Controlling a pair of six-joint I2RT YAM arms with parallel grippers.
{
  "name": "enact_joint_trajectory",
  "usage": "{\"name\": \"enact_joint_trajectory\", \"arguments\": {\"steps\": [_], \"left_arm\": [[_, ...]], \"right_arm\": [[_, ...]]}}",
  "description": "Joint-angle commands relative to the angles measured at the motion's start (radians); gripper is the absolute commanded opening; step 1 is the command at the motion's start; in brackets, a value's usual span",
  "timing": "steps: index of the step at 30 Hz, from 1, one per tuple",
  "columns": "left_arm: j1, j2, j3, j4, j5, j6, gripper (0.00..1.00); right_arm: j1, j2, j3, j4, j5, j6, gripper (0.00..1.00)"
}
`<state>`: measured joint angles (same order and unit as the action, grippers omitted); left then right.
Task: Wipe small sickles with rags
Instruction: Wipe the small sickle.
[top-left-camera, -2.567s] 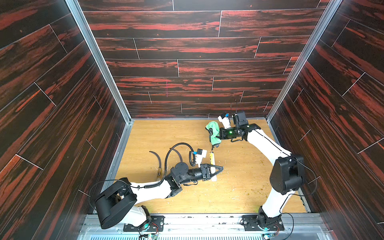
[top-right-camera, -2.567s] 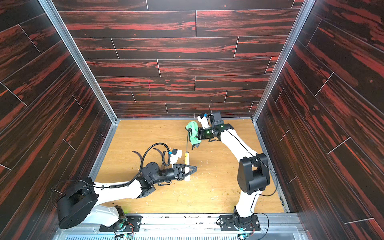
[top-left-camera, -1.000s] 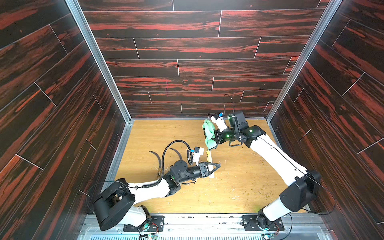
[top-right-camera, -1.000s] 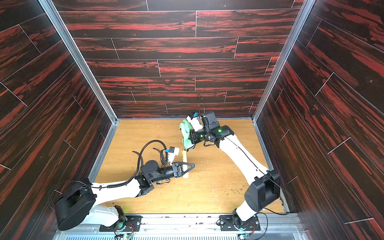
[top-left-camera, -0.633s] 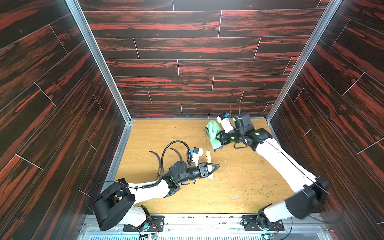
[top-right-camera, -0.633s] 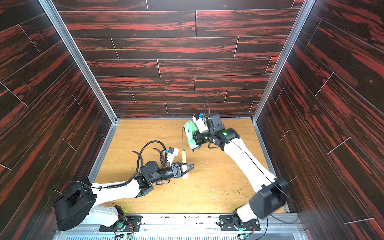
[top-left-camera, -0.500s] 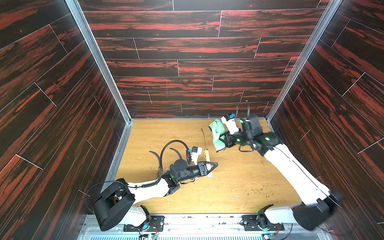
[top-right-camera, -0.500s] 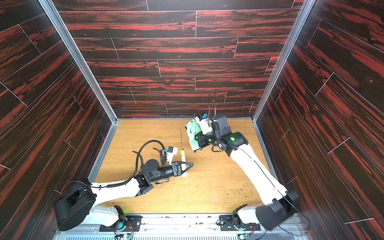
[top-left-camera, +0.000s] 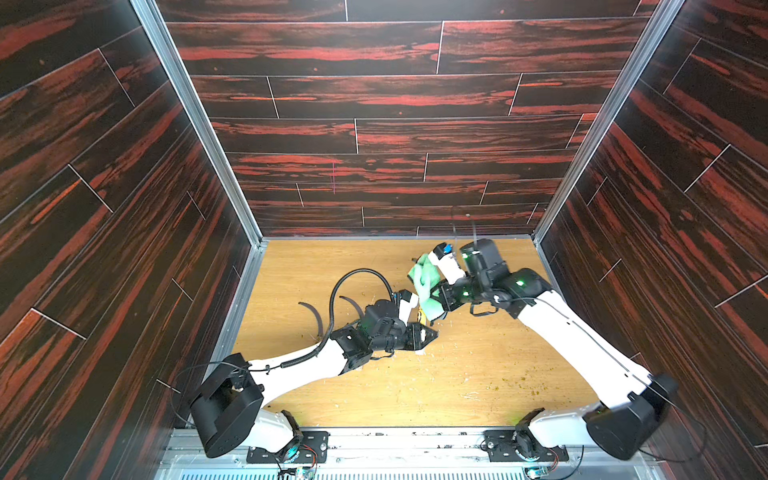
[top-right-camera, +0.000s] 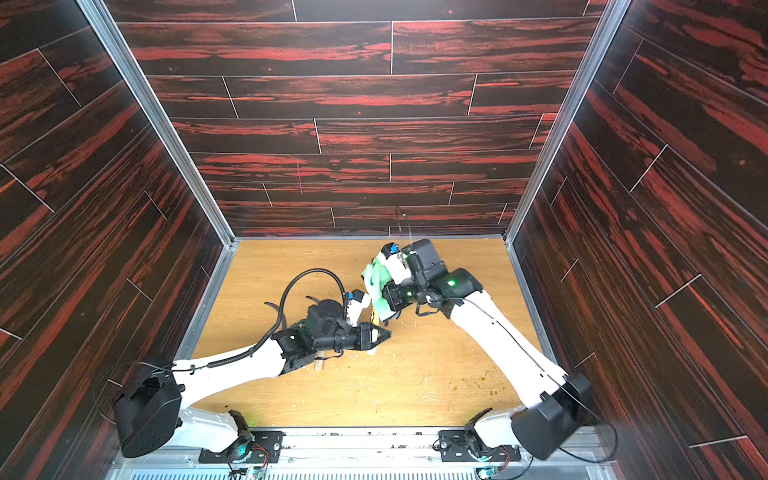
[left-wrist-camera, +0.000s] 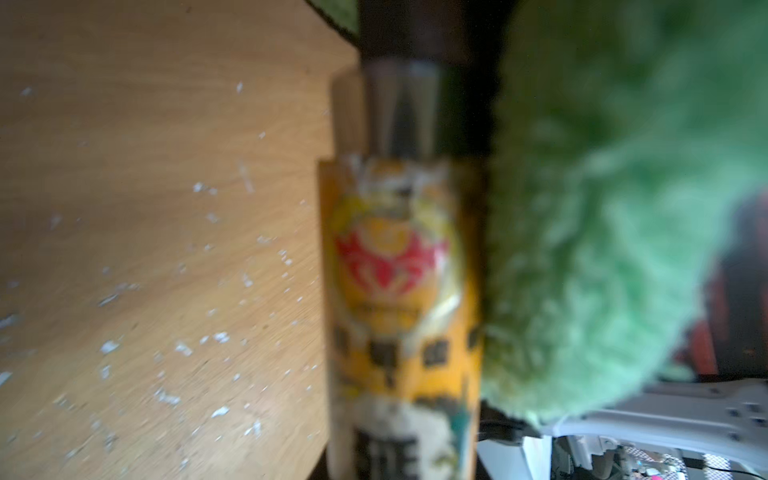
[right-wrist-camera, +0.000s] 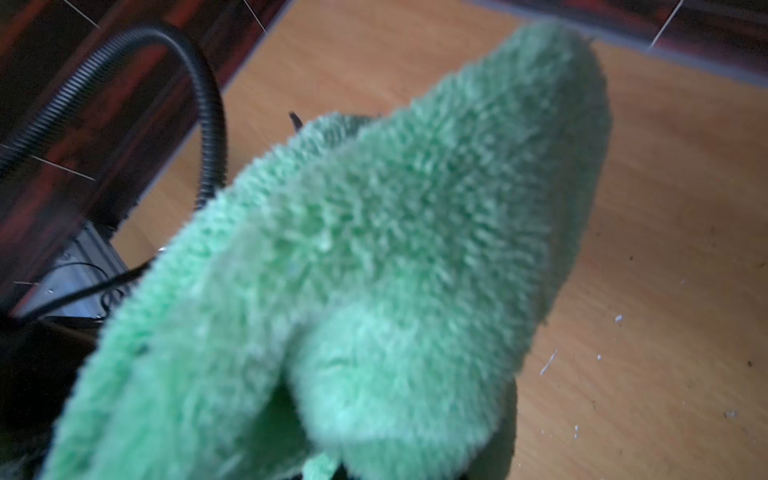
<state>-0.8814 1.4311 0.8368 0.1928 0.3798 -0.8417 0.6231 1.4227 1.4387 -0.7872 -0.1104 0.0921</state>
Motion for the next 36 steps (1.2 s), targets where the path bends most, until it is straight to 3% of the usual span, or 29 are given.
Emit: {"name": "enact_joint_trajectory", "arguments": {"steps": [1,6,11,19,36], "left_arm": [[-0.032,-0.004,0.068,-0.127,0.004,0.128,0.00],[-0.053,-0.040,0.091,-0.270,-0.025,0.251,0.00],[-0.059,-0.129,0.051,-0.289,-0.031,0.281,0.00],[-0.075,-0.270,0.010,-0.295,0.000,0.289,0.00],[-0.101,-0.341,0.050,-0.325,0.026,0.317,0.00]], "right_arm": [[0.014,0.047,0.018,-0.020,0.009,-0.021,0.00],[0.013,0.117,0.046,-0.029,0.039,-0.038,0.00],[0.007,0.164,0.050,0.004,0.053,-0.041,0.00],[-0.029,0.205,0.091,0.058,-0.012,-0.056,0.00],[-0.083,0.360,0.195,0.100,-0.217,-0.151,0.00]]}}
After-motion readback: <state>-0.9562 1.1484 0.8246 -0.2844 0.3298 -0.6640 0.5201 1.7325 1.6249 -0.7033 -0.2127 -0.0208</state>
